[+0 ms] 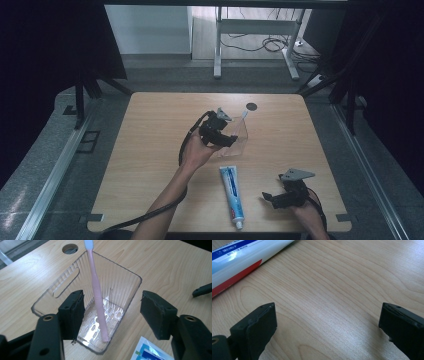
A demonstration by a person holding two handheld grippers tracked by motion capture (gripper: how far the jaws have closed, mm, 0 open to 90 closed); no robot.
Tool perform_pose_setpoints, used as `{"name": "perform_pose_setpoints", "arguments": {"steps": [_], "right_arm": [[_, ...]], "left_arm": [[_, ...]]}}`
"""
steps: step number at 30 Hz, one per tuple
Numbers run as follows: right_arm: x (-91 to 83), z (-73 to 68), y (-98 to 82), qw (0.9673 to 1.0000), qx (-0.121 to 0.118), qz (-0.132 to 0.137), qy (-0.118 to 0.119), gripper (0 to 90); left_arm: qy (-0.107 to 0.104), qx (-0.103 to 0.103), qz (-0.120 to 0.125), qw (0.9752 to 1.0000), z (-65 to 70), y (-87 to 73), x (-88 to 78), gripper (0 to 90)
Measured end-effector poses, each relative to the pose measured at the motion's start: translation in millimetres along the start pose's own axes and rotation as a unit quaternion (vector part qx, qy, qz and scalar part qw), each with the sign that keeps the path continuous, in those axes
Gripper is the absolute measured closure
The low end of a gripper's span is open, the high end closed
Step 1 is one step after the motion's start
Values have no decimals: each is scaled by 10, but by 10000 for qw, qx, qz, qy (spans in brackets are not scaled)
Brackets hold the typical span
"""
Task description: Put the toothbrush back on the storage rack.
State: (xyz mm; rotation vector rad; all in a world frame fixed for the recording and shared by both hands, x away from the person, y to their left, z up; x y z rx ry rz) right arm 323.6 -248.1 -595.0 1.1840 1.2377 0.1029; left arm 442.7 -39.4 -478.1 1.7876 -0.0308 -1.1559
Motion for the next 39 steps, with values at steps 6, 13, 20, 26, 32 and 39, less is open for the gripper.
{"name": "perform_pose_setpoints", "arguments": {"steps": [6, 13, 20, 26, 32, 39], "right_arm": [[1, -3, -1, 10000, -1, -6, 3, 17], [7, -8, -5, 10000, 4, -22, -6, 17], [6, -7, -4, 10000, 9, -14, -14, 17], [6, -9, -3, 10000, 7, -12, -17, 17], [7, -10, -4, 10000, 3, -23, -16, 17], [10, -11, -4, 10000, 4, -15, -18, 17]], "left_arm": [[-29, -85, 77, 9999, -20, -66, -89, 272], [-6, -133, 111, 9999, -51, -181, -181, 206], [-83, -203, 136, 9997, -73, -289, -282, 195], [-111, -305, 182, 9993, -78, -367, -400, 164], [-102, -278, 217, 9993, -80, -455, -493, 141], [-73, -327, 193, 9993, -82, -628, -546, 134]]}}
Point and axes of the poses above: each handheld gripper's, and its own axes: x roughly forward along the jaws, y roughly out of its top, z roughly to its right, the point moved 8 cm from there along x, roughly forward along the jaws, and after that the axes turned 8 degrees about y, right-handed, at the moved point
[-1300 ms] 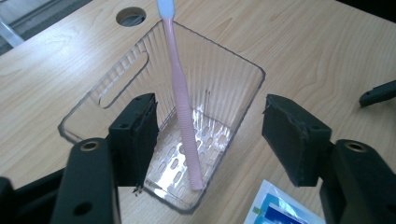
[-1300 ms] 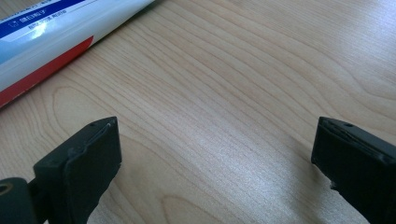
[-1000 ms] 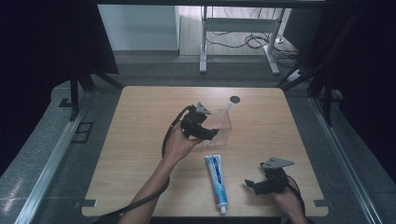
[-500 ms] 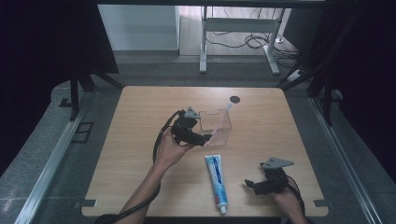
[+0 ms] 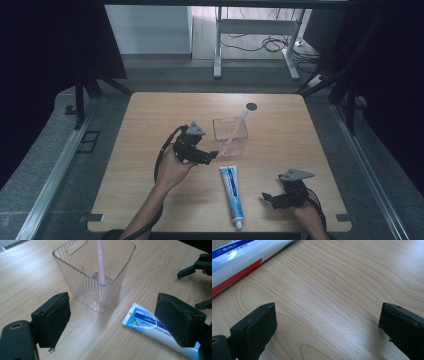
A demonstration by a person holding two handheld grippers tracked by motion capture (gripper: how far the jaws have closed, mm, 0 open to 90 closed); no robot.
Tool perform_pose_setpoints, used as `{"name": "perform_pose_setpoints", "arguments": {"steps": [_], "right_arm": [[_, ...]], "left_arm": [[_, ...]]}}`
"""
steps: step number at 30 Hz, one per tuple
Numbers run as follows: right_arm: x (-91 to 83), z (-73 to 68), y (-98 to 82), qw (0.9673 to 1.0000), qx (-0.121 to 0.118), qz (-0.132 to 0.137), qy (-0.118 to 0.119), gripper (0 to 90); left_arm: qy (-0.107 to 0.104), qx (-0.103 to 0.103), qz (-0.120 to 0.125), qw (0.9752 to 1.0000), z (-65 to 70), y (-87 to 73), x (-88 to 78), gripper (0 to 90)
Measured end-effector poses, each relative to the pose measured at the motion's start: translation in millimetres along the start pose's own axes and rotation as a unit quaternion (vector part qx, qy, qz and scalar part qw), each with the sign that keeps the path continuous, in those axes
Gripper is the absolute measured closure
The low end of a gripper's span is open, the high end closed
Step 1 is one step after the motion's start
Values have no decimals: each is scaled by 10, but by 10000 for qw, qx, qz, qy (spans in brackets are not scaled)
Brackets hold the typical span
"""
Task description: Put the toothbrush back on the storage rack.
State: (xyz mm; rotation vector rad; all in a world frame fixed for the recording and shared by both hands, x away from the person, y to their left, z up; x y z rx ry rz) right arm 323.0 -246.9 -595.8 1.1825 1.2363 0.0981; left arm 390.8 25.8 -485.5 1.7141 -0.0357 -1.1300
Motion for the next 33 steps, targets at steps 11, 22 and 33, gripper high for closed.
{"name": "perform_pose_setpoints", "arguments": {"steps": [11, 22, 33], "right_arm": [[3, -4, -2, 10000, 9, -10, -1, 17], [4, -9, 8, 10000, -26, 13, -17, 17], [9, -22, 14, 10000, -63, 14, -15, 18]], "left_arm": [[16, -61, 39, 10000, -24, -270, -49, 134], [95, 3, 60, 9999, -1, -512, -62, 133], [282, 209, -44, 9994, 43, -757, -35, 133]]}}
Point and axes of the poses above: each handheld gripper's, and its own axes: x roughly forward along the jaws, y roughly out of its top, z roughly to its right, the point moved 8 cm from there along x, roughly forward along the jaws, and after that the axes turned 8 degrees about y, right-handed, at the moved point
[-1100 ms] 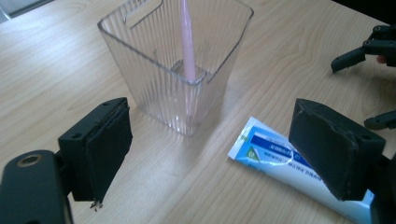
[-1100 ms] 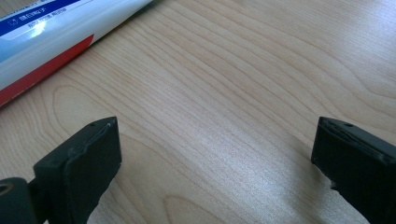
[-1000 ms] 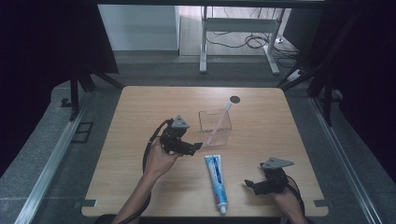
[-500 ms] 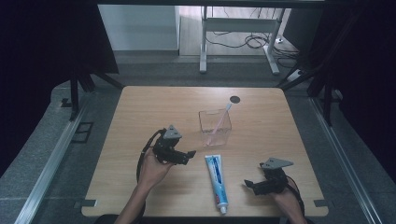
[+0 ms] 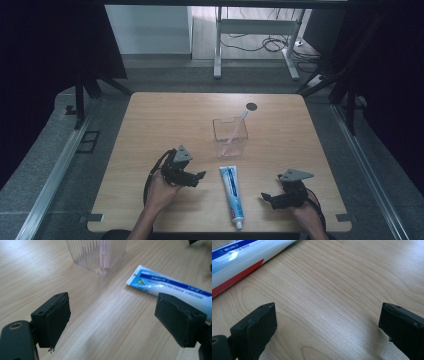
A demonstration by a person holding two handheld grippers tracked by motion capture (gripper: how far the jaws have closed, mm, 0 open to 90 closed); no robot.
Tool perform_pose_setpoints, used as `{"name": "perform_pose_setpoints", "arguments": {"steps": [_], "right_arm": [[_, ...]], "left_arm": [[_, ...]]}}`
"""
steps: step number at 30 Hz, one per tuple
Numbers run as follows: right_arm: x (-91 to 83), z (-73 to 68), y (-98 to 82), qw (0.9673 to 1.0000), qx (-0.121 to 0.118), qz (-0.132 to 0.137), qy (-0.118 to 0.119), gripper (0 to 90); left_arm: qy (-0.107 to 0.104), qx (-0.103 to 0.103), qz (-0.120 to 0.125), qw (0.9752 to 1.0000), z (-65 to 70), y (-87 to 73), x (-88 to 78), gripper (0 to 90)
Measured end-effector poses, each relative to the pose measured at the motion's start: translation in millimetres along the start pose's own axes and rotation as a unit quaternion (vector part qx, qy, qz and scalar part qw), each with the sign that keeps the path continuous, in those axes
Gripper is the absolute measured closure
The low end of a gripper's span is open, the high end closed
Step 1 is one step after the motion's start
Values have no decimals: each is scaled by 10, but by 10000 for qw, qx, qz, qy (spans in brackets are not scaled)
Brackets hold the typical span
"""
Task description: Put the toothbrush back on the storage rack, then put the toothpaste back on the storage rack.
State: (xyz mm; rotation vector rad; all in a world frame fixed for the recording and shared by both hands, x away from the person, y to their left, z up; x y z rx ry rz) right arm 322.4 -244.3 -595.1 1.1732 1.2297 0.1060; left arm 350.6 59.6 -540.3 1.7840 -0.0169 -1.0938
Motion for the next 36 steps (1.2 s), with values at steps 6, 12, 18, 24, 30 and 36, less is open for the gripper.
{"name": "perform_pose_setpoints", "arguments": {"steps": [6, 12, 18, 24, 30, 36], "right_arm": [[3, -10, -3, 10000, -17, -28, 2, 20], [7, -16, -3, 10000, -49, -42, 10, 24], [6, -23, -9, 10000, -69, -62, 17, 24], [10, -35, -3, 9999, -103, -66, 39, 26], [-12, -70, 14, 9999, -57, -79, 118, 75], [-45, -123, 57, 9999, 9, -103, 107, 120]], "left_arm": [[16, 66, -103, 9999, 25, -104, 45, 132], [-1, 167, -271, 9995, 63, -235, 116, 132], [102, 279, -456, 9985, 76, -380, 173, 131], [72, 186, -347, 9992, 51, -392, 144, 128], [97, -88, -270, 9996, 4, -376, 91, 126], [-17, -59, -323, 9995, 21, -391, 96, 127]]}}
Point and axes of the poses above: each handheld gripper's, and its own axes: x roughly forward along the jaws, y roughly out of its top, z roughly to its right, the point moved 8 cm from there along x, roughly forward along the jaws, and after that the axes turned 8 degrees about y, right-handed, at the moved point
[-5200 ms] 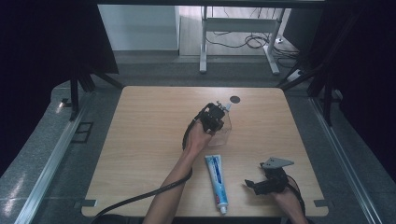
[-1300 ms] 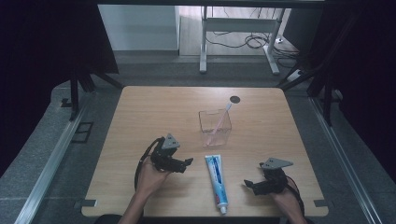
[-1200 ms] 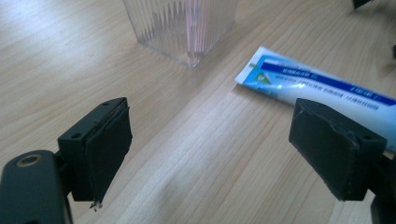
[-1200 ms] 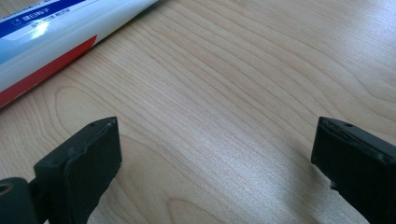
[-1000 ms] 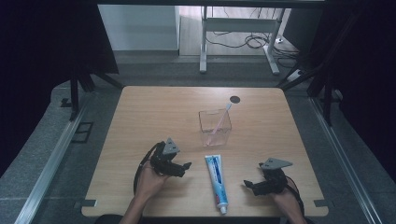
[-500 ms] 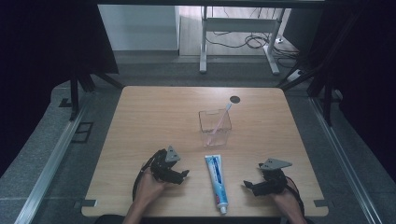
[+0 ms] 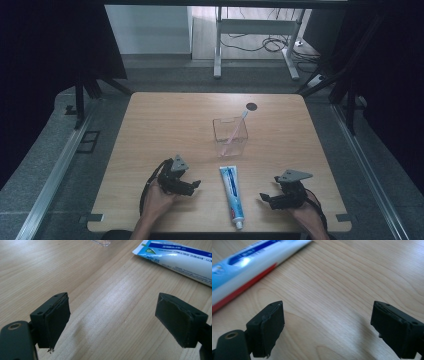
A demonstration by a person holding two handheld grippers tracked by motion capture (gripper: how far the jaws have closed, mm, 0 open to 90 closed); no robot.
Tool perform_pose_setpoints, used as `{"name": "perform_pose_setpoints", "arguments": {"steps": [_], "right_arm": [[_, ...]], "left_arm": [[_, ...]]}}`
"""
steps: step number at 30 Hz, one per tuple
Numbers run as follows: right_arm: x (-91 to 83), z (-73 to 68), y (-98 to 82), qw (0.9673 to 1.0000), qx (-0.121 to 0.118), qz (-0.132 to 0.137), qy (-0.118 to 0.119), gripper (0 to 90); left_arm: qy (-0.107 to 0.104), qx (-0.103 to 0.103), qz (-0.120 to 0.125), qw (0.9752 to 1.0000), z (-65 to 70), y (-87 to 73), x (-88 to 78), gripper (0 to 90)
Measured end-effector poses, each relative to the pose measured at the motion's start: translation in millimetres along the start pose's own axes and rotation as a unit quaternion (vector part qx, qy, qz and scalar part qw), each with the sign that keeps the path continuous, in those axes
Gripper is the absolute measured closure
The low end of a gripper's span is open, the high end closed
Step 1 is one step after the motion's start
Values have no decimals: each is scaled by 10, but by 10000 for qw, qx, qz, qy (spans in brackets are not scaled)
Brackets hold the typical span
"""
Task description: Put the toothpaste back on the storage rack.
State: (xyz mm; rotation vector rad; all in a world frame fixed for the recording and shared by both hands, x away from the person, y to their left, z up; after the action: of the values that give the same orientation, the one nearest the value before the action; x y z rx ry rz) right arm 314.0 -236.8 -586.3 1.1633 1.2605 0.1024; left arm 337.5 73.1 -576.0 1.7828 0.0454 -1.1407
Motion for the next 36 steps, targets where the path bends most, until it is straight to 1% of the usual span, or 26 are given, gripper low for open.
{"name": "perform_pose_setpoints", "arguments": {"steps": [1, 2, 5, 8, 10, 11, 12, 13, 16, 20, 22, 24, 28, 29, 34, 36], "right_arm": [[-2, -21, 12, 10000, -7, 20, 61, 120], [-6, -46, 26, 9999, -29, 11, 100, 120], [-3, -101, 45, 9998, -117, -51, 123, 119], [6, -142, 46, 9997, -75, -163, 152, 158], [7, -164, 48, 9997, -49, -196, 165, 240], [2, -170, 51, 9996, 7, -210, 175, 287], [-8, -184, 55, 9995, 54, -215, 247, 346], [-15, -191, 63, 9994, 55, -190, 288, 394], [-44, -216, 97, 9991, 92, -94, 410, 502], [-69, -268, 144, 9982, -19, -5, 604, 634], [-64, -305, 163, 9974, -4, 28, 718, 673], [-46, -351, 174, 9966, 3, 6, 820, 715], [-6, -448, 203, 9959, -98, -73, 897, 792], [1, -470, 216, 9960, -131, -91, 878, 812], [43, -566, 269, 9952, -134, -152, 953, 865], [64, -612, 304, 9945, -141, -146, 1024, 887]], "left_arm": [[-18, 52, -16, 10000, 0, -5, 6, 127], [-27, 29, -24, 10000, 4, -9, 7, 126], [-124, 24, -34, 9999, 5, -18, 9, 127], [-145, 32, -18, 9999, -2, -20, 6, 127], [-151, 57, -8, 9999, -7, -19, -3, 127], [-154, 58, 1, 9999, -11, -17, -9, 127], [-173, 51, 19, 9998, -13, -15, -15, 127], [-182, 36, 29, 9998, -16, -15, -21, 127], [-195, 4, 59, 9998, -26, -14, -34, 127], [-202, -1, 88, 9998, -34, -15, -44, 128], [-187, 59, 99, 9998, -38, -15, -48, 128], [-178, 66, 92, 9998, -33, -23, -52, 128], [-212, 60, 100, 9997, -30, -34, -55, 128], [-224, 52, 105, 9997, -30, -35, -55, 128], [-237, 63, 97, 9997, -16, -46, -52, 128], [-241, 62, 101, 9996, -8, -49, -50, 128]]}}
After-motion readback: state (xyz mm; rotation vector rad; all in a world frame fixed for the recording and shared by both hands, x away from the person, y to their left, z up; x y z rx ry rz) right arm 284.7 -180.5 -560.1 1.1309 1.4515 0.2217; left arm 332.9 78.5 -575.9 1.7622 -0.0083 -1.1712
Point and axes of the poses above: each handheld gripper's, and its own axes: x roughly forward along the jaws, y roughly out of its top, z roughly to its right, the point moved 8 cm from there along x, roughly forward along the jaws, and after that the axes turned 8 degrees about y, right-handed, at the moved point
